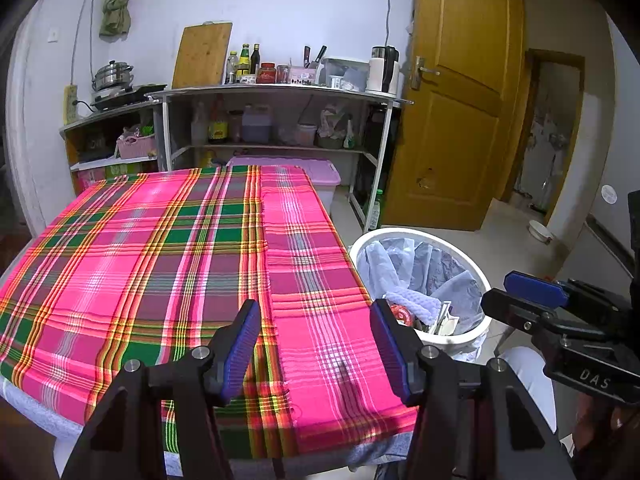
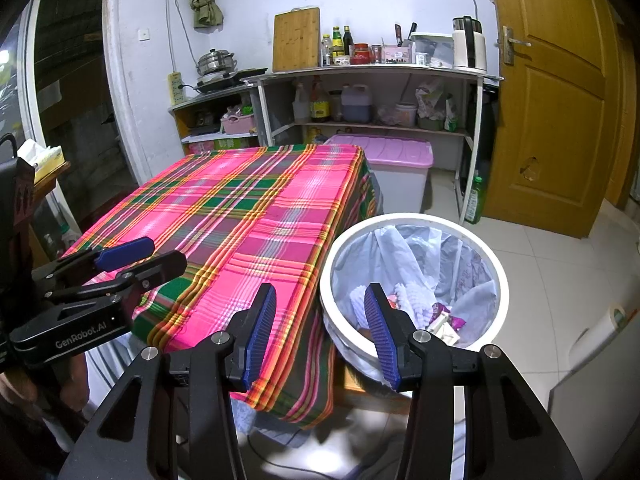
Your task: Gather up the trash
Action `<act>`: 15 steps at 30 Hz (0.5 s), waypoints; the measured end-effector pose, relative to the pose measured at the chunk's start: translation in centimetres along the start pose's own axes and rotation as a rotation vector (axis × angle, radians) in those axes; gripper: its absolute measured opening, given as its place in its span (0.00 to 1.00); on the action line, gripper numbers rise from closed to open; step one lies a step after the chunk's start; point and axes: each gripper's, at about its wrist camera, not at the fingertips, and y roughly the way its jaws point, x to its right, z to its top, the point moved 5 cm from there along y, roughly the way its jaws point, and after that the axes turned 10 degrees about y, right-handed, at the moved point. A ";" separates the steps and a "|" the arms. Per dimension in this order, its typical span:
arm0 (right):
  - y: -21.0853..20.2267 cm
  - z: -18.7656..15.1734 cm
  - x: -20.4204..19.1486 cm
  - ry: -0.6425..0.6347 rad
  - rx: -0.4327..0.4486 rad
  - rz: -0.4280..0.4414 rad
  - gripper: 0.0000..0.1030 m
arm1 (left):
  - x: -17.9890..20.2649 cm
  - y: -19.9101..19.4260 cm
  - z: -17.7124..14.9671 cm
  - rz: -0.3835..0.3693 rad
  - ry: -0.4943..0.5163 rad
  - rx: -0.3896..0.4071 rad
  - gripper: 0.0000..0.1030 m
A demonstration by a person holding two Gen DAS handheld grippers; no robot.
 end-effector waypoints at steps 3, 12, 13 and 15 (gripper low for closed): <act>0.0 0.0 0.0 0.001 0.000 0.000 0.46 | -0.1 0.0 -0.1 0.001 0.000 0.000 0.55; 0.0 0.0 0.0 0.000 0.000 0.001 0.46 | -0.1 0.0 -0.1 0.000 0.000 0.000 0.55; 0.0 0.0 0.0 0.000 0.000 0.000 0.46 | -0.1 0.0 -0.1 -0.001 0.000 0.000 0.55; 0.0 0.0 0.0 0.001 -0.001 0.000 0.46 | -0.1 0.0 -0.1 0.002 0.002 -0.001 0.55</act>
